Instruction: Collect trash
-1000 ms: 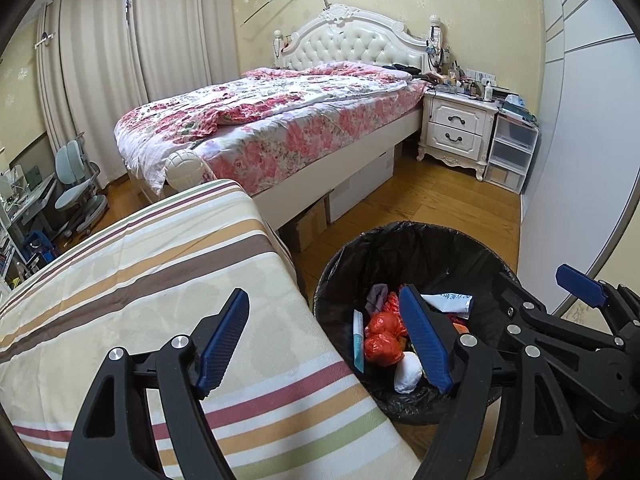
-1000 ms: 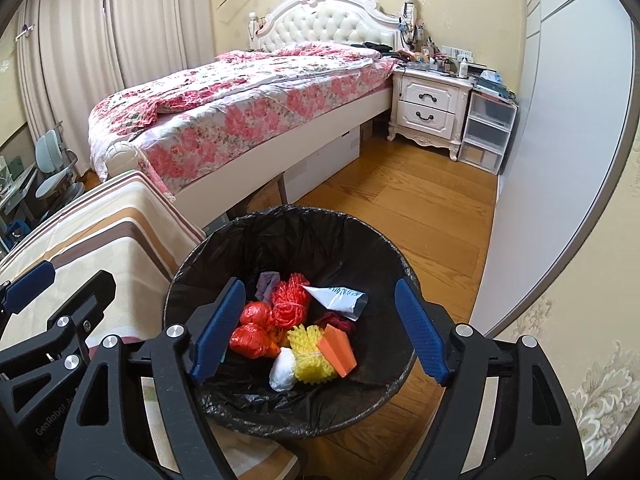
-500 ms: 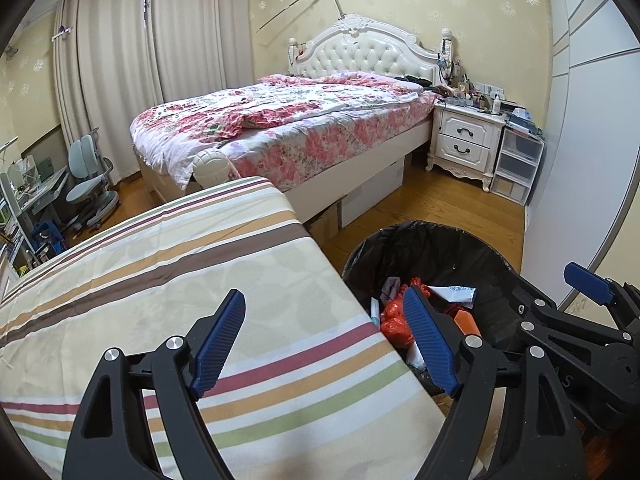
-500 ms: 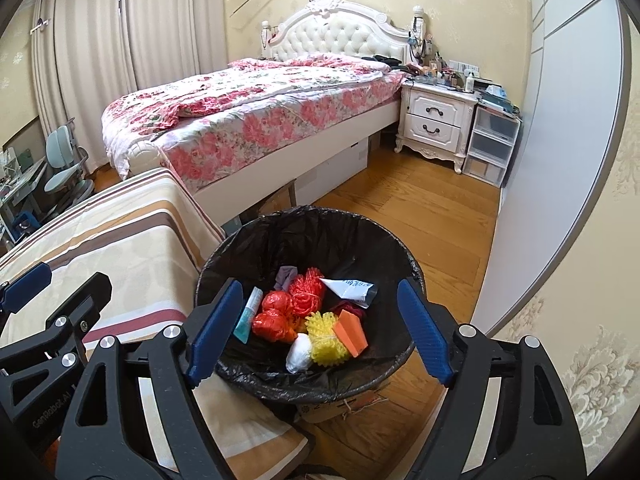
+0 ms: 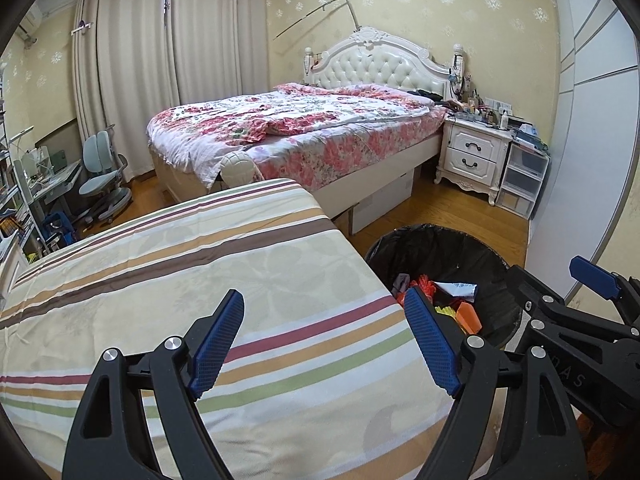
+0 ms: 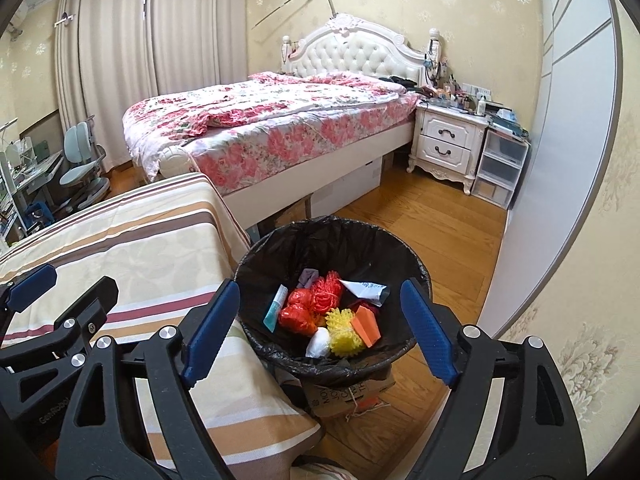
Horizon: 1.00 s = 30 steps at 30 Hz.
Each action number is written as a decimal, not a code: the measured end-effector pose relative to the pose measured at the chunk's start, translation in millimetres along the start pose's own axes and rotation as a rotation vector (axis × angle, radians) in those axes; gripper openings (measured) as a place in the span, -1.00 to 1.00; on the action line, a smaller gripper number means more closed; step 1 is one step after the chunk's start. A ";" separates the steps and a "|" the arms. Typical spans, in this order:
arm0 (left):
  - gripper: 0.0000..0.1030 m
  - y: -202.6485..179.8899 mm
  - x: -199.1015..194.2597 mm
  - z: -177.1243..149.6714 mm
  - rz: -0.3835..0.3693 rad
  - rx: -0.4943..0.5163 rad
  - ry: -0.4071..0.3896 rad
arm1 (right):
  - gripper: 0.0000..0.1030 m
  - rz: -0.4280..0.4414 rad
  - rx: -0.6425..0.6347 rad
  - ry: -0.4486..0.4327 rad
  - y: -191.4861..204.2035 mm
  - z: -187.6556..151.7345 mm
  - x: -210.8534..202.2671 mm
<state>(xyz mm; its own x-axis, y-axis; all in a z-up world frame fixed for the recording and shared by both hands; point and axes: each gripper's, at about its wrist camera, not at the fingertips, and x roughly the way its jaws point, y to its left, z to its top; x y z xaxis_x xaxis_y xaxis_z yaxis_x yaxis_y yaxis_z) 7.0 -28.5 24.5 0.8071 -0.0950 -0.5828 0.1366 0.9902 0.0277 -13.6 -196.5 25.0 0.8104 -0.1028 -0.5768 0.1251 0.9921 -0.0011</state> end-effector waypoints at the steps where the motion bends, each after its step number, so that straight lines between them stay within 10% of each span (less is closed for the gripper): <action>1: 0.55 1.5 -2.1 -0.5 0.002 -0.003 -0.002 | 0.59 0.001 -0.004 -0.004 1.1 -0.1 -2.6; 30: 0.55 6.7 -13.0 -6.1 0.004 -0.014 -0.016 | 0.59 0.005 -0.025 -0.026 10.2 -2.2 -19.2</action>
<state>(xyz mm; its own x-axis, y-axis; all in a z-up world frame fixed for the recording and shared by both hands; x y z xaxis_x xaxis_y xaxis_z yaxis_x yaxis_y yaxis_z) -6.1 -20.0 27.3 0.8169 -0.0921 -0.5694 0.1250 0.9920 0.0189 -29.1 -184.2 34.3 0.8255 -0.0995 -0.5556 0.1069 0.9941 -0.0193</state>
